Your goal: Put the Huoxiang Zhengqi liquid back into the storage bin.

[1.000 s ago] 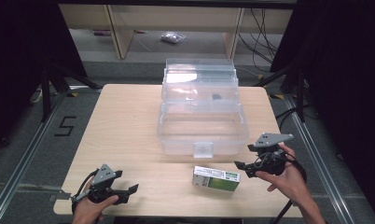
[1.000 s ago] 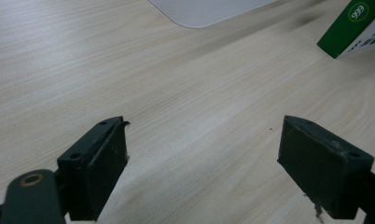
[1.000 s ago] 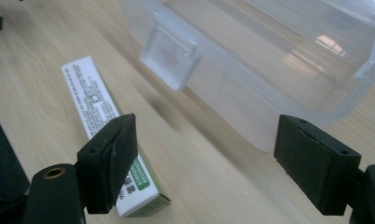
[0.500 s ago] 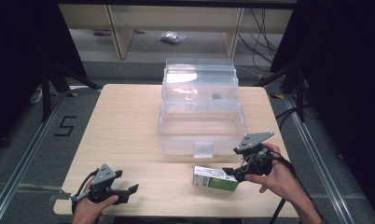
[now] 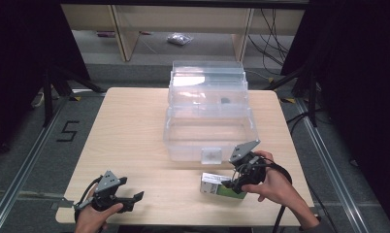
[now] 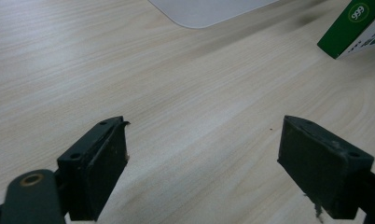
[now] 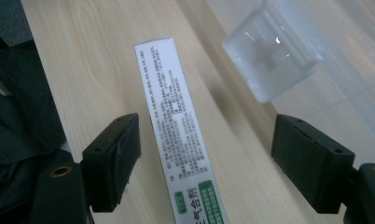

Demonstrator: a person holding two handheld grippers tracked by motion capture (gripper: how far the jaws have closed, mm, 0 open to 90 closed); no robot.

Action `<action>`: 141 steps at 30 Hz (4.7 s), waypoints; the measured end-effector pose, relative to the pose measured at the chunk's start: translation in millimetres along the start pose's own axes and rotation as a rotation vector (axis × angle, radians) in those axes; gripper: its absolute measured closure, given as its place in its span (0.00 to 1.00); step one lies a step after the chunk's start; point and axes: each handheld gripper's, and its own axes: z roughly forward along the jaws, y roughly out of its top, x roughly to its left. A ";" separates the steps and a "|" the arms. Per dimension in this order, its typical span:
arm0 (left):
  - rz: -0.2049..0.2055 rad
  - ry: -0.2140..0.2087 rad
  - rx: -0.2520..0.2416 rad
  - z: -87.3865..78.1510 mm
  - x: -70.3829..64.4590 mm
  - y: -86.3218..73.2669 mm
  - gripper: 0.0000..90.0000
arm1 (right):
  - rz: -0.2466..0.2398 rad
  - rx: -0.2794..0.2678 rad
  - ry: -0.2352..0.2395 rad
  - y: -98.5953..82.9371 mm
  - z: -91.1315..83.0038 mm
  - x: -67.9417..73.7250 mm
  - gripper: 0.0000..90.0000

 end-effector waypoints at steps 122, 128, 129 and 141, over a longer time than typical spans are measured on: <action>0.006 -0.004 -0.001 -0.9 0.3 0.4 0.17 | -0.291 0.303 0.061 89.0 -33.6 -26.6 0.72; 0.009 -0.006 -0.004 -1.0 0.3 0.5 0.17 | -0.293 0.302 0.053 101.1 -40.3 -37.9 0.72; 0.008 -0.005 -0.003 -1.0 0.4 0.4 0.17 | -0.312 0.299 0.058 103.5 -40.5 -41.2 0.72; 0.001 -0.005 -0.010 -0.8 -0.7 0.5 0.16 | -0.254 0.318 0.014 117.8 -45.0 -71.5 0.72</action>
